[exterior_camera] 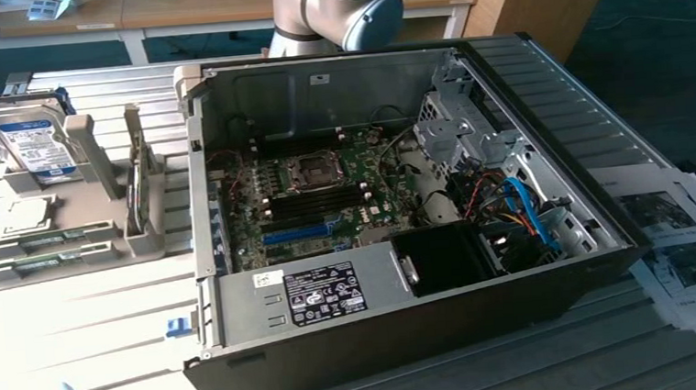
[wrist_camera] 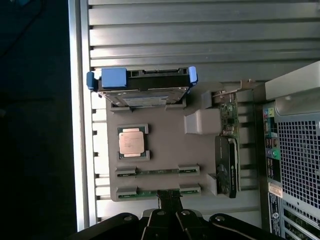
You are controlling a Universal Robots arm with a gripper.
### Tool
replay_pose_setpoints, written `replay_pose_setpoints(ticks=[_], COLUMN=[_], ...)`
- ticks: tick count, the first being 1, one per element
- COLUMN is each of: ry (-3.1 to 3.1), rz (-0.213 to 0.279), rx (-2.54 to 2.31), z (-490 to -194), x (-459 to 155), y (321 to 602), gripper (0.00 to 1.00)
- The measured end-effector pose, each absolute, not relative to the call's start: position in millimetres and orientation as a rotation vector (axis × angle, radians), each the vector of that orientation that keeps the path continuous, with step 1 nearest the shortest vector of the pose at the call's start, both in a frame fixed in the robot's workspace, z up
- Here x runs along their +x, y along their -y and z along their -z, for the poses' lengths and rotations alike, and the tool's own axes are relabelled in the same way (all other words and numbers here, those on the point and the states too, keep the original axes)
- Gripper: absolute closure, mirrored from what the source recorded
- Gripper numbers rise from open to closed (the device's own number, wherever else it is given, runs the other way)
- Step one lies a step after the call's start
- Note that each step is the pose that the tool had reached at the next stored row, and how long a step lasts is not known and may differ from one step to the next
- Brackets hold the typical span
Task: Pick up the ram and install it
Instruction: 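Reach for the ram, then pick up the ram and move it above insertion slot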
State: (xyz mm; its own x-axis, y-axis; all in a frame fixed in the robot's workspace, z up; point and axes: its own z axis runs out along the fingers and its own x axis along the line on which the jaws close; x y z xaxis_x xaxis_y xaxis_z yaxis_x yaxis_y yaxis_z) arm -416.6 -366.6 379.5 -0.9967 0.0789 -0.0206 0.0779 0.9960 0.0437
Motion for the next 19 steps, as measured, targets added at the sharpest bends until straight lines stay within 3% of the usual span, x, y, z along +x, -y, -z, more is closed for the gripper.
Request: replay_pose_setpoints(ticks=[19], ry=[-3.118], rz=[-0.06], rx=[0.088], z=[-379.1], x=[-417.0], y=[366.1], gripper=[0.9])
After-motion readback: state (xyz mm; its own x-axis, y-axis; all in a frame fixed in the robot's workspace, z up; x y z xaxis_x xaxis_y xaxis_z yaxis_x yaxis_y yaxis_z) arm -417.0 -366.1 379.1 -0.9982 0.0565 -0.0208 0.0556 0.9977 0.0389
